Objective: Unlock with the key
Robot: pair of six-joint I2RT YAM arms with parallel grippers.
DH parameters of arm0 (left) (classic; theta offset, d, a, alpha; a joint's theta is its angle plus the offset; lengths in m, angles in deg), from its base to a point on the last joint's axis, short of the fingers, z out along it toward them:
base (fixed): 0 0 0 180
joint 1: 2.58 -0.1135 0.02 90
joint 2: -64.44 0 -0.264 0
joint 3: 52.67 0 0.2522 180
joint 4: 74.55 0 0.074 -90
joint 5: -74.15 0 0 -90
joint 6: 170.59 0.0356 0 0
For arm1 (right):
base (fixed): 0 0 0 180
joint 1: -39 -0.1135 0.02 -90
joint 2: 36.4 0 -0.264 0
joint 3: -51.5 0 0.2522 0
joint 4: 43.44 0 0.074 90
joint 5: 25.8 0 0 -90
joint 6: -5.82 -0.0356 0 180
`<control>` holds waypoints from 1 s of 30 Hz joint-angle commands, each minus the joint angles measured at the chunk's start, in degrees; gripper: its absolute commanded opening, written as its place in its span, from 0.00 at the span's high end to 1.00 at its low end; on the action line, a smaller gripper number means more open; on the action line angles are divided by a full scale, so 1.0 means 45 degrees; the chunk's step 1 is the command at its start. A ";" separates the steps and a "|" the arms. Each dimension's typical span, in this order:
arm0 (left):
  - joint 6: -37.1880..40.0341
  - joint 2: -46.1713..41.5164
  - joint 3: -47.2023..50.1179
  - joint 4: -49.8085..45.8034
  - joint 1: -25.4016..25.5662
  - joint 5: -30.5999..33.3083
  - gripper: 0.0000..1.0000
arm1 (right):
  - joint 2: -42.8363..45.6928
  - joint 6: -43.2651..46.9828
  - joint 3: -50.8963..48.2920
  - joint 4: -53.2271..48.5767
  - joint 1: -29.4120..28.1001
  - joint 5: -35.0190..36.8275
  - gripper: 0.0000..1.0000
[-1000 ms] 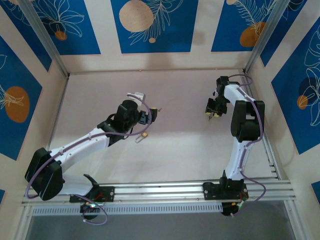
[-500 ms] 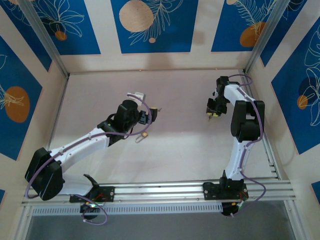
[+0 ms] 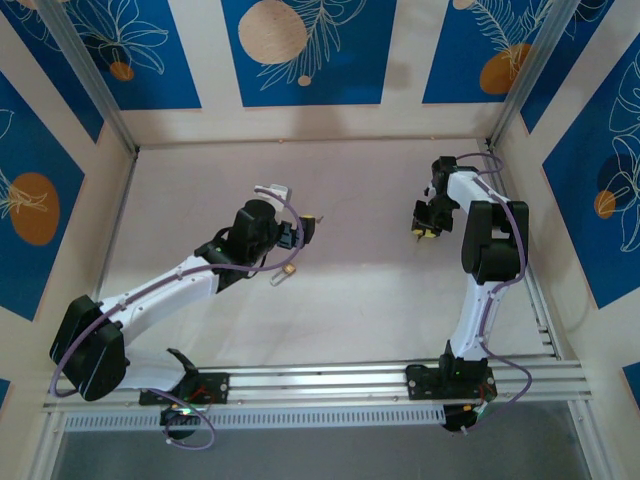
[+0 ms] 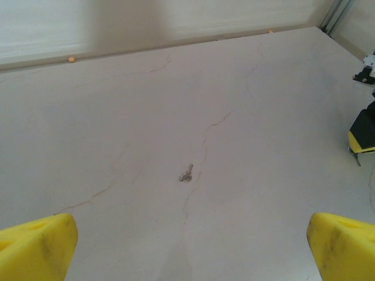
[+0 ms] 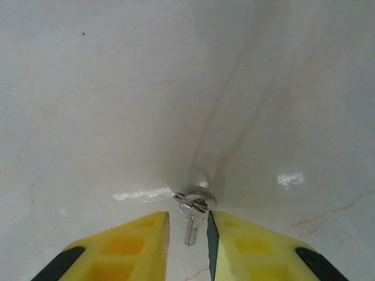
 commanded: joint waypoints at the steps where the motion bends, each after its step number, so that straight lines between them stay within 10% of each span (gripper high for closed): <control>1: -0.0212 -0.0005 -0.0445 -0.0205 -0.0081 -0.0190 0.00 | 0.0032 0.0199 -0.0166 -0.0101 -0.0015 -0.0298 0.76; 30: -0.0310 0.0026 -0.0464 -0.0229 -0.0078 -0.0290 0.00 | 0.1147 -0.0114 -0.0633 0.0404 -0.0411 0.0950 1.00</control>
